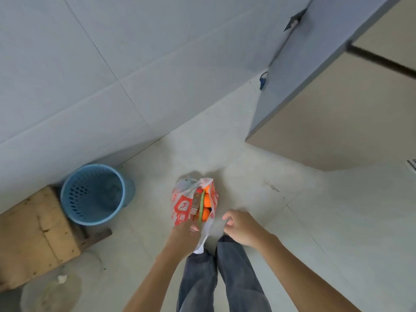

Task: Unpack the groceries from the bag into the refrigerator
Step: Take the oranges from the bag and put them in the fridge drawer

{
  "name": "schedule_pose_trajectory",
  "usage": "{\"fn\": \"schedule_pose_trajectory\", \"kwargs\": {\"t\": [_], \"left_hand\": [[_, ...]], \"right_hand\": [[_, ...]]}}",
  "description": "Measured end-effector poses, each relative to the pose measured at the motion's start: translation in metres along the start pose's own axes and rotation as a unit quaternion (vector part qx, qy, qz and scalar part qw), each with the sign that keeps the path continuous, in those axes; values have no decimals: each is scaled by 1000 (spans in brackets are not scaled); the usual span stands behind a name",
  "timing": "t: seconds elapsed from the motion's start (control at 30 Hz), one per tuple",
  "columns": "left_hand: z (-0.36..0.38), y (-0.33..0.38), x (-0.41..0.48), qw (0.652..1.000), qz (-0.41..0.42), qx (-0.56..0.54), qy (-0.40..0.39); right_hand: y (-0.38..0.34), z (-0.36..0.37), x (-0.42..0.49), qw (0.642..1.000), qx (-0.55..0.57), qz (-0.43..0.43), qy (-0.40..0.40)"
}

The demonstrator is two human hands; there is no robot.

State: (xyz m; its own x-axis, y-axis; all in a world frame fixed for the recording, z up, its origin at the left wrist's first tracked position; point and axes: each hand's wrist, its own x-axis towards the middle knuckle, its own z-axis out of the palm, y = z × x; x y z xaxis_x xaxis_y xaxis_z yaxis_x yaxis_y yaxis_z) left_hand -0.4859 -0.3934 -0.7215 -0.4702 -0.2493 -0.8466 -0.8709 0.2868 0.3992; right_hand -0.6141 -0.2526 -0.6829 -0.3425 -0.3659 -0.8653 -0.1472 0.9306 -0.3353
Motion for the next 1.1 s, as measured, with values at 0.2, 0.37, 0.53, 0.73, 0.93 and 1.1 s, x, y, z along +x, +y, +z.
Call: {"fn": "schedule_pose_trajectory", "kwargs": {"t": [0.2, 0.37, 0.53, 0.73, 0.93, 1.1], "left_hand": [[74, -58, 114, 995, -70, -76, 9], [135, -97, 215, 988, -87, -118, 45], [187, -114, 301, 982, -71, -164, 56], [235, -120, 352, 975, -152, -88, 137], [252, -109, 374, 962, -219, -20, 160], [258, -113, 378, 945, -203, -106, 233]], "right_hand": [[32, 79, 144, 1000, -1, 8, -28], [67, 128, 267, 1000, -18, 0, -12], [99, 153, 363, 997, -44, -27, 49], [135, 168, 426, 994, -67, -8, 89], [139, 182, 441, 991, -3, 5, 136], [146, 175, 428, 989, 24, 47, 139]]}}
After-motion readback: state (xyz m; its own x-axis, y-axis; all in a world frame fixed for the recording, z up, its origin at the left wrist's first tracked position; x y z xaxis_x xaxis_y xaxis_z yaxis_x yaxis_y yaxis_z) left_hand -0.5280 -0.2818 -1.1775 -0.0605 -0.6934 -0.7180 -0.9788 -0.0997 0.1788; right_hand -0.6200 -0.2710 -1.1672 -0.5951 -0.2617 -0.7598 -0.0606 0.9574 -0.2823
